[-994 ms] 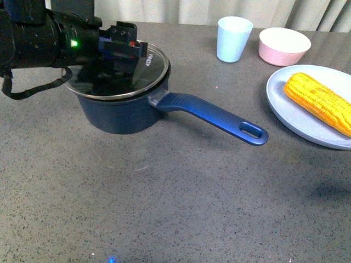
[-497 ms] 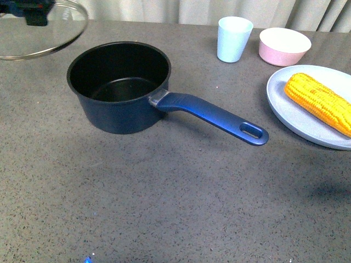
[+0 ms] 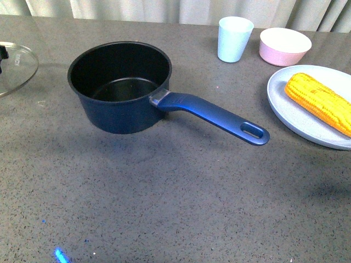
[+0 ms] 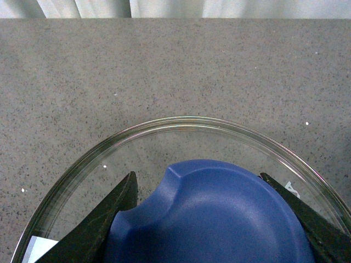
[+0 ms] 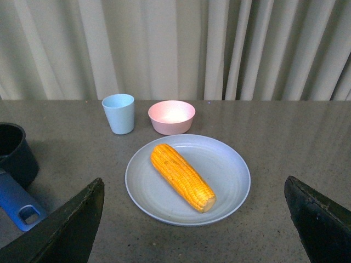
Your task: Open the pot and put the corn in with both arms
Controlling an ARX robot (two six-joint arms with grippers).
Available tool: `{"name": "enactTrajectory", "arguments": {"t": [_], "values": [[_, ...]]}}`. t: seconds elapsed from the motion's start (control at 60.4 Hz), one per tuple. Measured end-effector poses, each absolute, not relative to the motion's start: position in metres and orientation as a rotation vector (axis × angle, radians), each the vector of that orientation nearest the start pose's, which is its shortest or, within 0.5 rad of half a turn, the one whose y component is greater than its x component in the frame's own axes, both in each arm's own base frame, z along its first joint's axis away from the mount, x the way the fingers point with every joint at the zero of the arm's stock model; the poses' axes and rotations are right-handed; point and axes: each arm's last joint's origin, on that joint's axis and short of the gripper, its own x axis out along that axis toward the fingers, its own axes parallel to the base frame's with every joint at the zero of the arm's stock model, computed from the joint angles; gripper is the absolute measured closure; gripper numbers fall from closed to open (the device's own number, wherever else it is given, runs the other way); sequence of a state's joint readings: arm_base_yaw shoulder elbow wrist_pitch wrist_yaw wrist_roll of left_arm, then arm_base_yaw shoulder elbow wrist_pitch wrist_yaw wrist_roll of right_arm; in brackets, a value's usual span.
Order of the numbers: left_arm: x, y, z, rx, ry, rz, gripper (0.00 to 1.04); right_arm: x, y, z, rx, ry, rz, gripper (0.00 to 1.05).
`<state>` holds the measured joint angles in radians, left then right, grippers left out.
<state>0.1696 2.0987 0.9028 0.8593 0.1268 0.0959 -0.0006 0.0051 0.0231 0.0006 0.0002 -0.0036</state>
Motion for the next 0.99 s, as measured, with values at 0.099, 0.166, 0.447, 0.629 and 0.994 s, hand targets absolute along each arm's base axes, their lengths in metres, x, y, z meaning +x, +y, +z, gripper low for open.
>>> {"name": "enactTrajectory", "arguments": {"t": [0.099, 0.166, 0.447, 0.629, 0.994], "values": [[0.384, 0.062, 0.079, 0.031, 0.347, 0.025, 0.47, 0.097, 0.000, 0.171, -0.004, -0.018, -0.001, 0.09], [0.383, 0.062, 0.070, 0.023, 0.364, 0.027, 0.47, 0.097, 0.000, 0.171, -0.003, -0.019, -0.001, 0.09], [0.385, 0.060, 0.045, 0.001, 0.399, 0.028, 0.47, 0.097, 0.000, 0.171, -0.003, -0.019, -0.001, 0.09], [0.387, 0.056, 0.037, -0.018, 0.385, 0.016, 0.47, 0.097, 0.000, 0.171, -0.003, -0.019, -0.001, 0.09], [0.386, 0.055, 0.032, -0.040, 0.372, 0.016, 0.39, 0.097, 0.000, 0.171, -0.004, -0.018, -0.001, 0.09]]}}
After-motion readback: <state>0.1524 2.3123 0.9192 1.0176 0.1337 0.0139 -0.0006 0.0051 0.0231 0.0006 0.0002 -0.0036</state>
